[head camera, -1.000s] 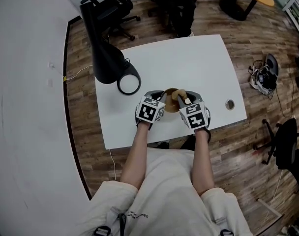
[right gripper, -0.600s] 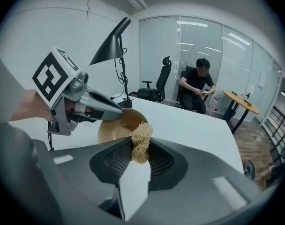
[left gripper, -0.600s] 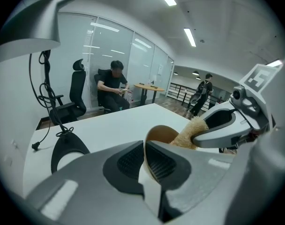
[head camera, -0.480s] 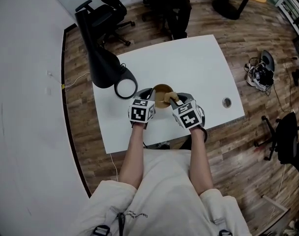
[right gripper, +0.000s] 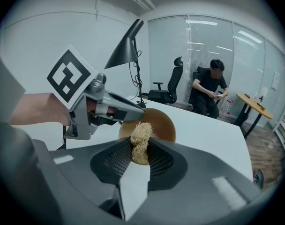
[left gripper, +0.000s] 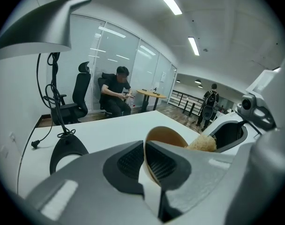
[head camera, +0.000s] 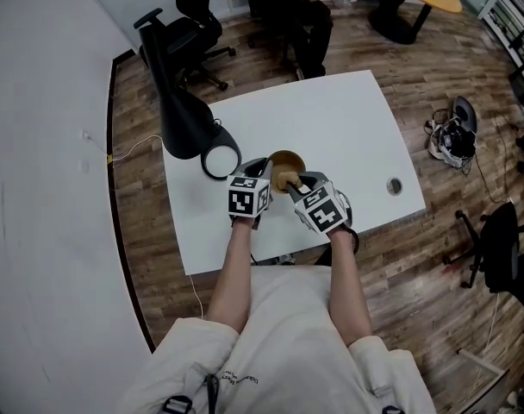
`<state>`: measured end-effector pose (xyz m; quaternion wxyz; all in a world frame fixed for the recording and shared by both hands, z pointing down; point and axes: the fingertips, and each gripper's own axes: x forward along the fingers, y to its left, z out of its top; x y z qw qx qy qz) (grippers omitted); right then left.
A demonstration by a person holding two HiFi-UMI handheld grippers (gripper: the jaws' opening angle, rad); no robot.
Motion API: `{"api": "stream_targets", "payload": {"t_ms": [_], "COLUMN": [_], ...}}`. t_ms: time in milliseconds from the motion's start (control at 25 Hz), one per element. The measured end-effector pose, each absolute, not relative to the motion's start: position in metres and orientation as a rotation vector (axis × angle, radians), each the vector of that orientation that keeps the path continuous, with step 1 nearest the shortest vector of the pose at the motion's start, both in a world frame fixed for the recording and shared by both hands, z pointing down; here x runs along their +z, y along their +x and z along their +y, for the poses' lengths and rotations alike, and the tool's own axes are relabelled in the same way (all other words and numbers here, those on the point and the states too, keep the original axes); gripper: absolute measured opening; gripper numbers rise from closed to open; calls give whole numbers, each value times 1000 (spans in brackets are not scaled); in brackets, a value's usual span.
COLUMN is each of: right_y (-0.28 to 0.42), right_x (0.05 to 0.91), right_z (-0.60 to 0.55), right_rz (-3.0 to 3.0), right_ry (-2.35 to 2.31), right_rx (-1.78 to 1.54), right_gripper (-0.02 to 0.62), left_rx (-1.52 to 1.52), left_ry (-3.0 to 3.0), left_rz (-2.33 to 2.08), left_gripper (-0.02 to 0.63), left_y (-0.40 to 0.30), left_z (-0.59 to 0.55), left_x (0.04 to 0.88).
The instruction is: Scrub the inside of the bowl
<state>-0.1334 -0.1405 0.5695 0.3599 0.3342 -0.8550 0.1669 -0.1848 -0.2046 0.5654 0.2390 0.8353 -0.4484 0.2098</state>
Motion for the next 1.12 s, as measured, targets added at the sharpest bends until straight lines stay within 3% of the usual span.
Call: {"api": "stream_targets", "payload": {"t_ms": [1120], "right_y": [-101], "right_x": [554], "right_z": [-162], "right_rz": [-2039], "right_ry": [1120], "right_rx": [51], "right_gripper": [107], "left_rx": [619], "left_ry": [2358], "left_rz": [-1016], "left_gripper": [21], "left_y": [-156], "left_z": [-184], "left_x": [560]}}
